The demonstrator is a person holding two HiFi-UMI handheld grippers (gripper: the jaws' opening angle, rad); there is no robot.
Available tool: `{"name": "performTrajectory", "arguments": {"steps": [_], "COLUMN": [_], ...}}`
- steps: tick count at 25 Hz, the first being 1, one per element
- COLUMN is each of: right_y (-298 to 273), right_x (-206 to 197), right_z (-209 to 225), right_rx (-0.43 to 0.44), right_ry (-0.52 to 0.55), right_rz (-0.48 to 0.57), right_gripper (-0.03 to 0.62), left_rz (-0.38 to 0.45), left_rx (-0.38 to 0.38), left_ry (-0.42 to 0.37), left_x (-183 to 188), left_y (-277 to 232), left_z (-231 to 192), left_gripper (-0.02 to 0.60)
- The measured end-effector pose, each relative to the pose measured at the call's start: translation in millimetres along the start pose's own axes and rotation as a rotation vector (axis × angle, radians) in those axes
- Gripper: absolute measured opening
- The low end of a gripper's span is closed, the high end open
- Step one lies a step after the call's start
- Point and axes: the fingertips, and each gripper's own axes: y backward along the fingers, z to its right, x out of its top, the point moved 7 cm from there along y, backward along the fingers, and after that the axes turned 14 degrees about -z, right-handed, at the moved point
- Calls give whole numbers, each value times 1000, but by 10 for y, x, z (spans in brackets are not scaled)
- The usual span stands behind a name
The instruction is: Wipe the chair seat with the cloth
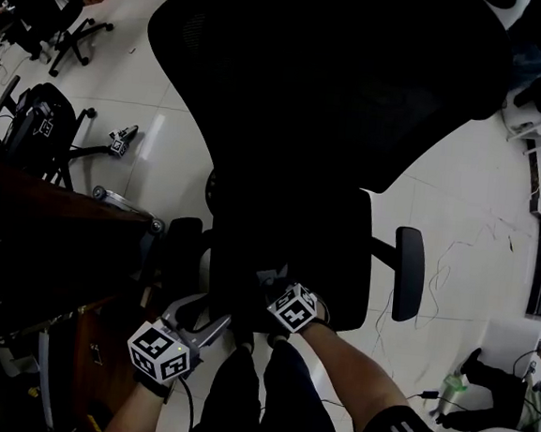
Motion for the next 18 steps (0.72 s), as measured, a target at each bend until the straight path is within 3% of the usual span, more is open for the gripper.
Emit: {"name": "performTrajectory", "arguments": {"steps": [4, 8, 13, 16, 18], "right_y": [-339, -651, -693, -617, -490], "right_x": [483, 515, 185, -269, -647], "right_z": [-794, -1172, -1045, -774, -493], "right_rx": [112, 144, 139, 90, 64], "right_ry": [114, 170, 179, 226, 182], "right_rz": [33, -3, -45, -118, -159], "right_gripper": [41, 41, 41, 41, 40], "left_rz": [1, -9, -23, -28, -27], "left_rx": [21, 23, 5, -17, -29], "left_ry": [11, 9, 12, -2, -14], "left_x": [-70, -167, -173, -133, -61], "left_y": [128, 150, 46, -39, -81], "left_z": [-52, -67, -49, 14, 86], "left_gripper": [243, 242, 242, 242, 242]}}
